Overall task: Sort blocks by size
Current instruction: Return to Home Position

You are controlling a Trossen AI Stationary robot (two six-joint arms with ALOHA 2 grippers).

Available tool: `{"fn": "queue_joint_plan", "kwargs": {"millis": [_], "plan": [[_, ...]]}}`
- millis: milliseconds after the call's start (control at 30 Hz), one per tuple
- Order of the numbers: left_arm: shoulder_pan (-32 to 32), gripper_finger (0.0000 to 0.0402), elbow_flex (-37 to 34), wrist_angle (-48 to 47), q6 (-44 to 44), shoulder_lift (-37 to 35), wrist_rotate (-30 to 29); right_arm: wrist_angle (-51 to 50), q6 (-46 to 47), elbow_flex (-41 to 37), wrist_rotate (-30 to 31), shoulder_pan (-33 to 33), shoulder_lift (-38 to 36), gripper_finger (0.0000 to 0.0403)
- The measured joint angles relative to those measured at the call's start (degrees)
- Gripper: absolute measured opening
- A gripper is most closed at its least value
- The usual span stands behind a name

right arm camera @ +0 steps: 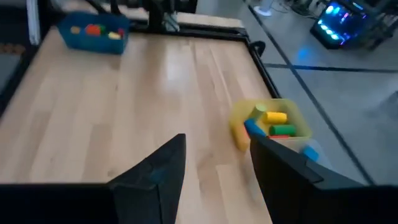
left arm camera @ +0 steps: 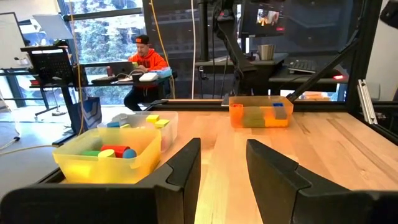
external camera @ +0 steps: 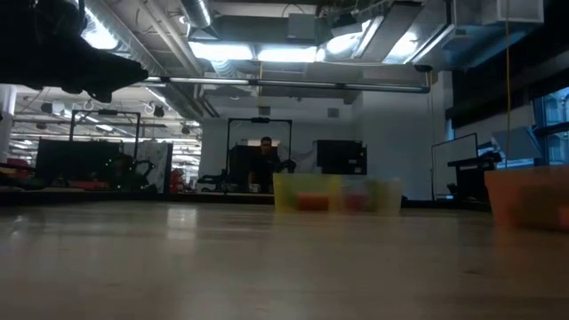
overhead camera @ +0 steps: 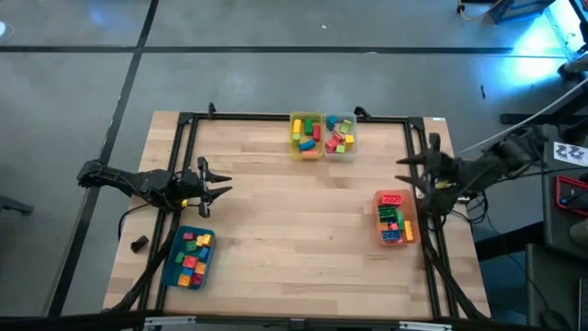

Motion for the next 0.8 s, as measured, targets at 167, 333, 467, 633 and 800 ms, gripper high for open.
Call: {"fn": "queue_joint_plan", "kwargs": {"millis": [167,333,467,633,800], "plan": [[-0.01,0.0114,0.0,0.0,0.01,0.0,0.01,13.78,-8.3,-5.39,-8.42,-6.61,-6.3,0.0182],[0.0,0.0114,0.0,0.0,-0.01,0.0,0.01,39.1,-21.01,-18.69,-25.46,-11.74,-10.96,0.0182],[0.01,0.0114,0.0,0.0,0.0,0.0,0.0,49.42,-24.2,-27.87,-33.74,-17.14,-11.11,0.0182],[0.0,0.0114,0.0,0.0,-0.01,-0.02,0.0,53.86,-22.8,-36.58,-34.38,-24.89,-9.22,0.0182],[0.01,0.0114,0.0,0.0,-0.01,0.0,0.01,54.65,-19.44,-42.55,-34.78,-33.22,-11.09,0.0182]]}}
